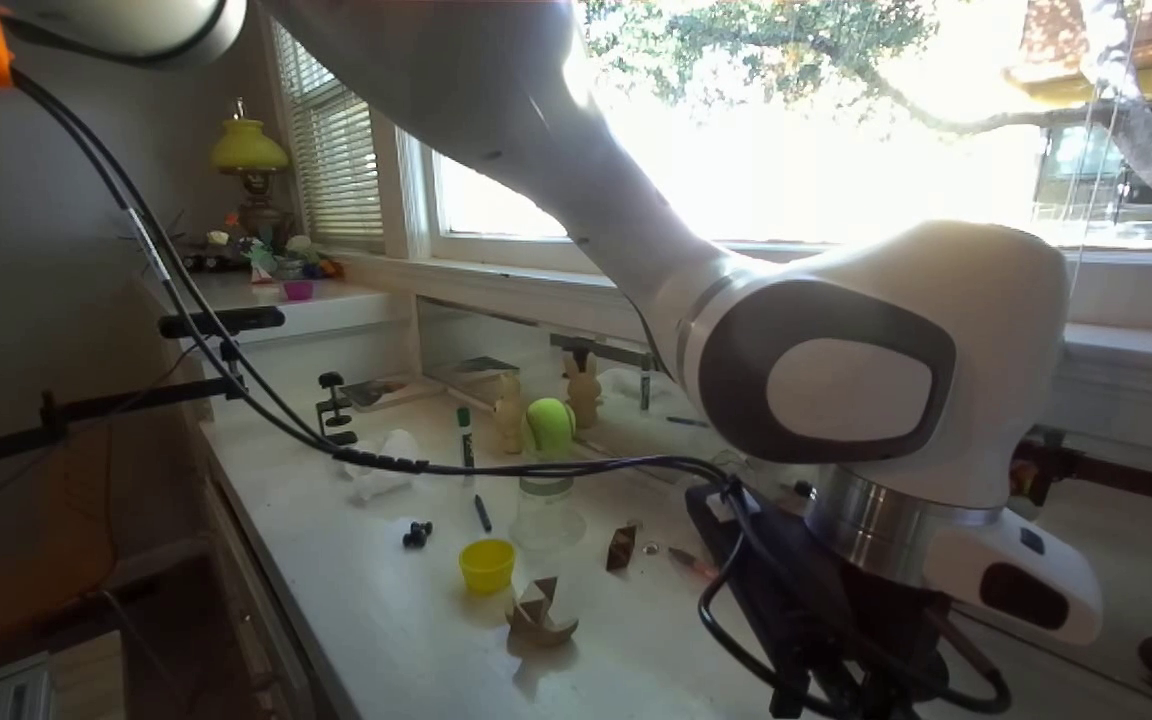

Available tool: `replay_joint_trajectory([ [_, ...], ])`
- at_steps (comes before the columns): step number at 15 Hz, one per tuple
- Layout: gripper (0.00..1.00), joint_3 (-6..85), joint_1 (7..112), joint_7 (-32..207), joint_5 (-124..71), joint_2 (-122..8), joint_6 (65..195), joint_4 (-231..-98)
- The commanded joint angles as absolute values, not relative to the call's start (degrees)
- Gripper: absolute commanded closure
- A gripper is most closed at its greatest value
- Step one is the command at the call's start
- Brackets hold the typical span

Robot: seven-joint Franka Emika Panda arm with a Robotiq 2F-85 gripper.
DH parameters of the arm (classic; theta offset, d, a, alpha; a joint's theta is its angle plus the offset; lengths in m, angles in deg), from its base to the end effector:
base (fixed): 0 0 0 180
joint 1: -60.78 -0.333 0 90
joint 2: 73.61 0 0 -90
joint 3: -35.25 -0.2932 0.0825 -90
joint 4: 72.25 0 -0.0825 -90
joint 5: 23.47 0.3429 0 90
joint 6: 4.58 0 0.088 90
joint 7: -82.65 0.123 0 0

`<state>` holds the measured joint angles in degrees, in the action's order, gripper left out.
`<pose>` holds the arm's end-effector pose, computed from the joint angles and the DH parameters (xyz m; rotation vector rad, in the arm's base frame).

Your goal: Put the yellow bowl on the counter, then place the green toy in it

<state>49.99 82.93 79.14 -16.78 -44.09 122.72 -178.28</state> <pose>0.4760 -0.3426 0.2348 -2.9726 0.9771 0.2034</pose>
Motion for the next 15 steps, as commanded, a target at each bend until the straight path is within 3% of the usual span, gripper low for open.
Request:
replay_joint_trajectory([
  [1,0.42,49.7,83.2,80.2,-16.5,-43.8,121.6,-177.5],
  [9,0.99,49.8,83.3,80.1,-16.5,-43.9,121.7,-177.7],
  [12,1.0,49.8,83.3,80.1,-16.5,-44.0,121.6,-177.7],
  [13,0.9,49.8,83.4,80.2,-16.5,-44.0,121.5,-177.7],
  [14,0.73,49.8,83.4,80.2,-16.4,-44.1,121.6,-177.7],
  [15,0.69,49.9,83.3,80.4,-16.5,-44.3,121.5,-177.8],
])
